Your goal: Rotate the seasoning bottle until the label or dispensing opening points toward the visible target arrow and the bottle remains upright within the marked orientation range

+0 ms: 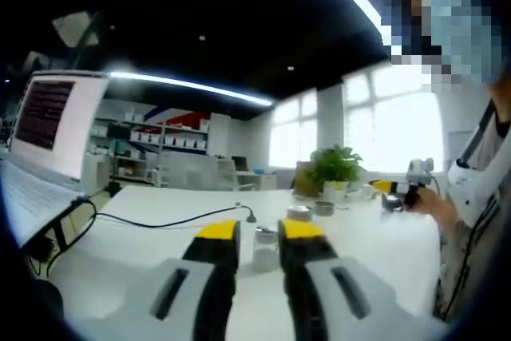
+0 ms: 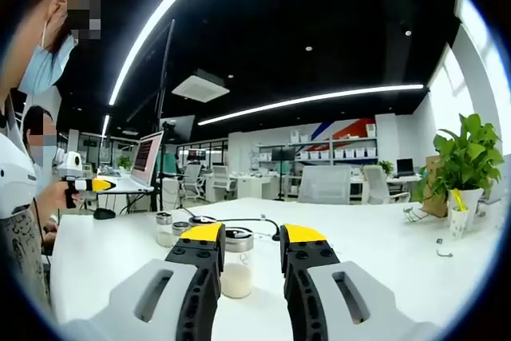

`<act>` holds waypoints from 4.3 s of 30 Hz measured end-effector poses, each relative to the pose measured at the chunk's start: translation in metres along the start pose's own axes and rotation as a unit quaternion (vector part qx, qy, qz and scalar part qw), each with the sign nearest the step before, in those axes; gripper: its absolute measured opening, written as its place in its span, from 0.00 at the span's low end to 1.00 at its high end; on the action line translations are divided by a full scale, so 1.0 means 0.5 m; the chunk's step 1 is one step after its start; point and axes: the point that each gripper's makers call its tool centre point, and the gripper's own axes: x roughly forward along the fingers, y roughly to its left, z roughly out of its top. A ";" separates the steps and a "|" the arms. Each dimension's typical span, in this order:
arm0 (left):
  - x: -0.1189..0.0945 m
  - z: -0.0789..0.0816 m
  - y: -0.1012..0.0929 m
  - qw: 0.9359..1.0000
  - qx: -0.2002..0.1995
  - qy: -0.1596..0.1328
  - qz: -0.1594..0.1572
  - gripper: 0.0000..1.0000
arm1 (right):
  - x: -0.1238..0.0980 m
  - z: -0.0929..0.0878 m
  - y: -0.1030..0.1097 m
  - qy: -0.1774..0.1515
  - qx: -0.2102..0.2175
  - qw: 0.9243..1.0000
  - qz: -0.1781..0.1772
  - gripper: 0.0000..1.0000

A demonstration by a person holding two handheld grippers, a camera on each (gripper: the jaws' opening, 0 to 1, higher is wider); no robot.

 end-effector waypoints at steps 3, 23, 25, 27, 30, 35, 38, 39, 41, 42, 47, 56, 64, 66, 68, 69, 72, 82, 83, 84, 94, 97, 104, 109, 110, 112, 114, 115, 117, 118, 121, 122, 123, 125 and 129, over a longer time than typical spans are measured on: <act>-0.001 0.000 0.001 1.000 -0.001 -0.002 0.000 0.20 | 0.002 0.000 0.000 0.000 0.002 1.000 0.000 0.27; 0.001 -0.010 -0.002 1.000 -0.004 0.001 -0.005 0.20 | 0.022 0.025 -0.007 -0.007 0.009 1.000 0.000 0.27; 0.002 -0.011 -0.002 1.000 -0.004 0.002 -0.005 0.20 | 0.026 0.029 -0.003 -0.010 0.010 1.000 0.005 0.27; 0.003 -0.012 -0.001 1.000 -0.005 0.002 -0.006 0.20 | 0.029 0.031 0.000 -0.008 0.006 1.000 0.007 0.27; 0.004 -0.012 -0.002 1.000 -0.006 0.001 -0.008 0.20 | 0.032 0.032 0.001 -0.006 0.003 1.000 0.009 0.28; 0.006 -0.014 -0.003 1.000 -0.006 0.002 -0.012 0.20 | 0.044 0.029 0.009 0.006 -0.018 1.000 0.002 0.32; 0.005 -0.017 -0.004 1.000 -0.004 0.004 -0.012 0.20 | 0.056 0.031 0.023 0.002 -0.008 1.000 0.015 0.36; 0.005 -0.017 -0.004 1.000 -0.003 0.004 -0.011 0.20 | 0.059 0.030 0.023 0.003 -0.002 1.000 0.018 0.37; 0.003 -0.017 -0.004 1.000 -0.005 0.002 -0.012 0.20 | 0.065 0.028 0.020 0.005 0.002 1.000 0.019 0.33; 0.002 -0.018 -0.004 1.000 -0.005 0.001 -0.012 0.20 | 0.067 0.028 0.018 0.004 0.003 1.000 0.018 0.32; 0.000 -0.025 -0.003 1.000 -0.009 0.003 -0.010 0.20 | 0.083 0.023 0.003 0.005 0.007 1.000 -0.002 0.50; -0.004 -0.024 -0.001 1.000 -0.008 0.002 -0.005 0.20 | 0.108 0.004 0.002 0.008 -0.005 1.000 -0.001 0.62; -0.005 -0.028 0.000 1.000 -0.008 0.004 -0.003 0.20 | 0.130 -0.008 0.014 0.009 -0.012 1.000 0.014 0.70; -0.006 -0.028 0.001 1.000 -0.008 0.004 -0.003 0.20 | 0.139 -0.018 0.020 0.014 -0.005 1.000 0.023 0.71; -0.008 -0.027 0.002 1.000 -0.009 0.003 -0.003 0.20 | 0.146 -0.026 0.020 0.017 -0.004 1.000 0.021 0.72; -0.009 -0.027 0.003 1.000 -0.008 0.002 -0.002 0.20 | 0.149 -0.029 0.020 0.017 0.000 1.000 0.023 0.72; -0.011 -0.026 0.003 1.000 -0.008 -0.001 -0.003 0.20 | 0.159 -0.038 0.023 0.016 0.011 0.999 0.026 0.71; -0.015 -0.021 0.008 1.000 0.000 -0.012 -0.003 0.20 | 0.187 -0.068 0.049 0.026 0.007 0.998 0.059 0.67; -0.014 -0.021 0.007 1.000 0.001 -0.013 -0.004 0.20 | 0.190 -0.069 0.050 0.026 0.007 0.998 0.059 0.67; -0.015 -0.019 0.007 1.000 0.002 -0.015 -0.005 0.20 | 0.193 -0.071 0.052 0.027 0.005 0.998 0.060 0.67; -0.012 -0.024 0.014 1.000 -0.001 -0.011 -0.005 0.20 | 0.215 -0.108 0.054 0.062 -0.012 0.996 0.061 0.48; -0.011 -0.027 0.015 1.000 -0.003 -0.007 -0.005 0.20 | 0.221 -0.115 0.048 0.066 0.003 0.996 0.057 0.46; -0.008 -0.035 0.016 1.000 -0.002 -0.006 -0.003 0.20 | 0.225 -0.124 0.037 0.074 0.015 0.996 0.052 0.47; -0.006 -0.039 0.017 1.000 -0.004 -0.005 -0.003 0.20 | 0.236 -0.133 0.047 0.081 0.019 0.995 0.063 0.51; -0.006 -0.039 0.016 1.000 -0.004 -0.005 -0.004 0.20 | 0.238 -0.135 0.047 0.083 0.016 0.995 0.062 0.51; -0.005 -0.041 0.017 1.000 -0.002 -0.004 -0.005 0.20 | 0.243 -0.140 0.048 0.087 0.012 0.994 0.063 0.49; -0.006 -0.045 0.022 1.000 -0.002 -0.001 -0.002 0.20 | 0.245 -0.141 0.047 0.089 0.014 0.994 0.062 0.48; -0.008 -0.046 0.026 1.000 -0.004 -0.001 0.000 0.20 | 0.246 -0.141 0.046 0.089 0.017 0.994 0.061 0.47; -0.010 -0.048 0.028 1.000 -0.007 -0.003 0.002 0.20 | 0.248 -0.141 0.043 0.088 0.023 0.994 0.058 0.46; -0.011 -0.049 0.029 1.000 -0.009 -0.004 0.002 0.20 | 0.249 -0.142 0.042 0.088 0.025 0.994 0.058 0.45; -0.010 -0.054 0.031 1.000 -0.011 -0.002 0.003 0.20 | 0.250 -0.148 0.041 0.091 0.029 0.994 0.057 0.45; -0.010 -0.055 0.033 1.000 -0.011 -0.002 0.003 0.20 | 0.251 -0.149 0.042 0.092 0.027 0.994 0.057 0.45; -0.010 -0.055 0.034 1.000 -0.010 -0.002 0.004 0.20 | 0.253 -0.150 0.042 0.092 0.025 0.994 0.056 0.45; -0.009 -0.054 0.033 1.000 -0.012 -0.005 0.002 0.20 | 0.255 -0.151 0.040 0.092 0.023 0.994 0.054 0.45; -0.010 -0.055 0.036 1.000 -0.012 -0.004 0.000 0.20 | 0.260 -0.157 0.040 0.091 0.032 0.994 0.053 0.45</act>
